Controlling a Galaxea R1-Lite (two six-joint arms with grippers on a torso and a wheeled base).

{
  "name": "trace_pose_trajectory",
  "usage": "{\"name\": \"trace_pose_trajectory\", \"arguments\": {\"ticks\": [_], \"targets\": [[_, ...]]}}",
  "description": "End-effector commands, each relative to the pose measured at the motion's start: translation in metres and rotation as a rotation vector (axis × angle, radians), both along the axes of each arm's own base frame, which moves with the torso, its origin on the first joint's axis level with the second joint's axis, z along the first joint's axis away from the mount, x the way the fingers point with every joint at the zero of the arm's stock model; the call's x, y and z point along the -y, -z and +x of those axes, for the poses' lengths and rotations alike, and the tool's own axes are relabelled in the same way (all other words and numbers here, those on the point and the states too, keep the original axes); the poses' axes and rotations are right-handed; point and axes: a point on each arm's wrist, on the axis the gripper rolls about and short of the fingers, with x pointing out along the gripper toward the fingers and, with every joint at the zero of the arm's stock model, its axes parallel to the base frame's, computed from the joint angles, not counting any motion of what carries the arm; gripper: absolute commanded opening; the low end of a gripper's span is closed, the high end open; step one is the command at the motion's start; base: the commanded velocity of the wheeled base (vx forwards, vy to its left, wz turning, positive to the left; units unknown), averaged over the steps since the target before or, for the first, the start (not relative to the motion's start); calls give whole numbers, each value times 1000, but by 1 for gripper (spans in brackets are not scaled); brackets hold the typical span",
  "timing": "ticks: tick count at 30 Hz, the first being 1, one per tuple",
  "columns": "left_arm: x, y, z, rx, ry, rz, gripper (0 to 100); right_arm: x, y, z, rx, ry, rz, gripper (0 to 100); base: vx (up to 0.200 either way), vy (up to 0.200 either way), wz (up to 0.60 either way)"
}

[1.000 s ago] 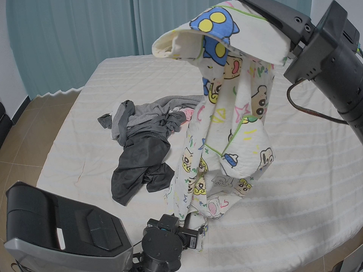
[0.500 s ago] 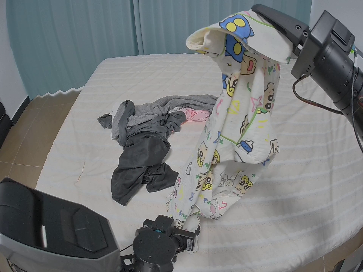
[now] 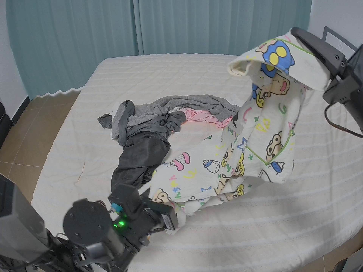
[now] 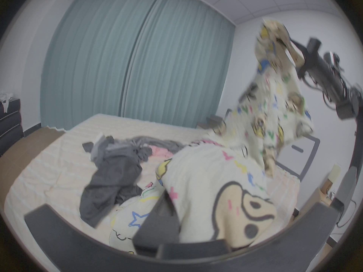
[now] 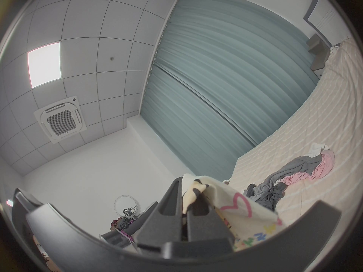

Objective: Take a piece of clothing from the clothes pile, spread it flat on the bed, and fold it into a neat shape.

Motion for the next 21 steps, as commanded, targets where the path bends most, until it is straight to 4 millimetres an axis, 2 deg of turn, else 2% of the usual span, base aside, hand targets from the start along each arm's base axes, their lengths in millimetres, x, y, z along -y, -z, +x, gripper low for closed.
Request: {"name": "trace_pose_trajectory", "arguments": {"ticks": [1,4,9,21], "targets": [[-34,-40,-9,118,-50,-93,0,22,-5,-26,58,-25,29,0,0,0,0],[-41,-36,-15,110,-52,-70,0,23,-6,-28,64,-25,30,0,0,0,0],[-54,-16,-26,47,-46,4,0,24,-5,-29,66,-25,26,0,0,0,0],[-50,-27,-19,55,-68,-107,0,26,-6,-32,75,-25,30,0,0,0,0]]}}
